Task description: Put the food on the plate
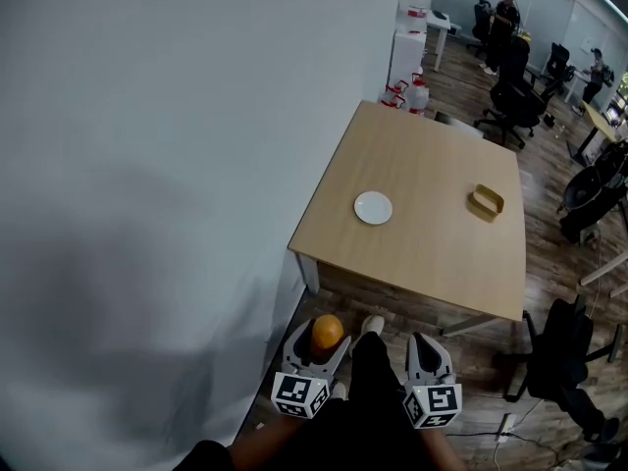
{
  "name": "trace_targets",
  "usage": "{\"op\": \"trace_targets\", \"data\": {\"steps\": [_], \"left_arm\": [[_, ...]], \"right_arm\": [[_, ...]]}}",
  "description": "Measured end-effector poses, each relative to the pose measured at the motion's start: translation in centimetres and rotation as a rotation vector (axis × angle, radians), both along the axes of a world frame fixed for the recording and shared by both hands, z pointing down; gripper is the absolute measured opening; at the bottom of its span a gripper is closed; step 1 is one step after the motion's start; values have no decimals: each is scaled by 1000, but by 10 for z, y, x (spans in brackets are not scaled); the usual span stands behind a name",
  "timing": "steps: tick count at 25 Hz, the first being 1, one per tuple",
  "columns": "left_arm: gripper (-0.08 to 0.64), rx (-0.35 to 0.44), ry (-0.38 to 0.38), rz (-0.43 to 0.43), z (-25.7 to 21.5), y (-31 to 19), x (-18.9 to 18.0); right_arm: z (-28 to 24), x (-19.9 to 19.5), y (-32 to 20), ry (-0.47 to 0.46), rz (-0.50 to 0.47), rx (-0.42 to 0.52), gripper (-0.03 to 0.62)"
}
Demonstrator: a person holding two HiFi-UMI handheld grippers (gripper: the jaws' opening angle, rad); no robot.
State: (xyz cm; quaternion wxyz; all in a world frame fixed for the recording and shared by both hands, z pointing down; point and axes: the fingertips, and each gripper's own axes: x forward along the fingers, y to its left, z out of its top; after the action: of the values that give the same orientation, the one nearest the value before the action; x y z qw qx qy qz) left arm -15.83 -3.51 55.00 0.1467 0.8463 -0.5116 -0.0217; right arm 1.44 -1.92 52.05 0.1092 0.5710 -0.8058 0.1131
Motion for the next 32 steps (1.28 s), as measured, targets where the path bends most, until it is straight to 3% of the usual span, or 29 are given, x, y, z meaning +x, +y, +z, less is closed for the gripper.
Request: {"op": "trace_targets", "data": {"steps": [7,21,32], "left_arm": [[334,-7,-22,14,5,-51,-2],[334,-37,-97,58,16,-224,19],[334,-88,-121,112,35,-336,65]], "right_arm": [[7,3,-52,-27,18,7,61],[11,8,-232,0,-35,-28,61],[23,20,-310,-1,-69,-64,61]]}}
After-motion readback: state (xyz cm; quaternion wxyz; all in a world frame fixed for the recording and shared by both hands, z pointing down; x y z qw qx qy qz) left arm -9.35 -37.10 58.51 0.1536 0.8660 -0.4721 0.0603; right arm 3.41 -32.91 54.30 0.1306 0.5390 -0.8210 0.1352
